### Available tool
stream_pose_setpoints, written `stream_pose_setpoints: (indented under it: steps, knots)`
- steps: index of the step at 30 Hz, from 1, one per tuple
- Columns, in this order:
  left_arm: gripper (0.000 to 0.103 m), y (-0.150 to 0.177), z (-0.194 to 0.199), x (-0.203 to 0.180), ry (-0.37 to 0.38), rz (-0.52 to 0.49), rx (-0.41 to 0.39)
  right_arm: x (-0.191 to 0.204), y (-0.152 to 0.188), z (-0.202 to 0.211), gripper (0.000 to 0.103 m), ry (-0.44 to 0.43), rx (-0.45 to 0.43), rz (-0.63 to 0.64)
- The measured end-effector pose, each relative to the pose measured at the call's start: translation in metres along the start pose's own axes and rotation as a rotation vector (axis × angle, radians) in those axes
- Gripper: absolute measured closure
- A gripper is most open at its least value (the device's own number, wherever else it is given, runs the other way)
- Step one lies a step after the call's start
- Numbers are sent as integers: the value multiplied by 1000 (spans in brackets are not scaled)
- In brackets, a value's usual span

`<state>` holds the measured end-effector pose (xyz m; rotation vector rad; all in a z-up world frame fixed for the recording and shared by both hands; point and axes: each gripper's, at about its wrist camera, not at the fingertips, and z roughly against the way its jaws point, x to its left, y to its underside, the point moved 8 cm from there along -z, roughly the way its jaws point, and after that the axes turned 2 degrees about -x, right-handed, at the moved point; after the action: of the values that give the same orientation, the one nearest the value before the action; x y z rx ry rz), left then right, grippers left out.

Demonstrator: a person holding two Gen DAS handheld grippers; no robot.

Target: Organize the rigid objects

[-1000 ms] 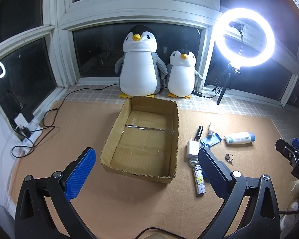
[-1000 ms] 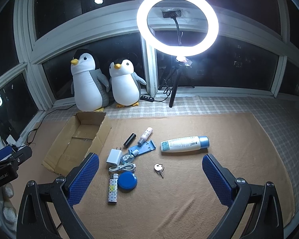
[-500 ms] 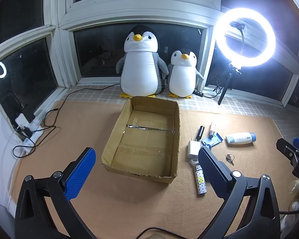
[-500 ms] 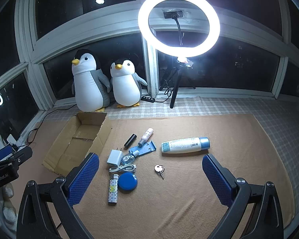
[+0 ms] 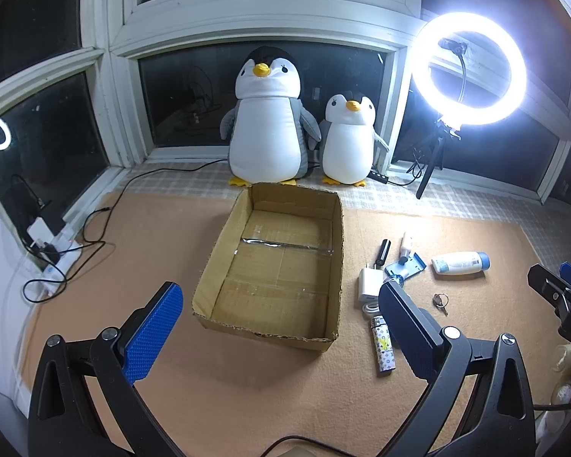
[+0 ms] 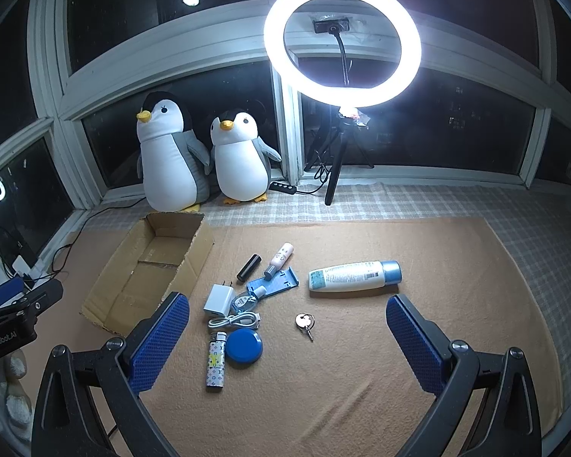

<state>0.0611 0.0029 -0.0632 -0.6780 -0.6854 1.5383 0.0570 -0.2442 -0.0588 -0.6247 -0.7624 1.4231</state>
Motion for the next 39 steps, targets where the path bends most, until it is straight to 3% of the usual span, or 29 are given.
stream_pose_setpoints:
  steps: [20, 30, 37, 39]
  knots:
    - [1, 2, -21, 7, -27, 6, 28, -5, 3, -16, 1, -4, 21, -7]
    - [1, 5, -46, 34, -80, 31, 61, -15, 8, -27, 1, -35, 16, -49]
    - [6, 9, -77, 62, -127, 68, 106, -25, 16, -41, 1, -22, 54, -52]
    - [12, 13, -89, 70, -139, 83, 130, -26, 19, -45, 1, -20, 68, -44]
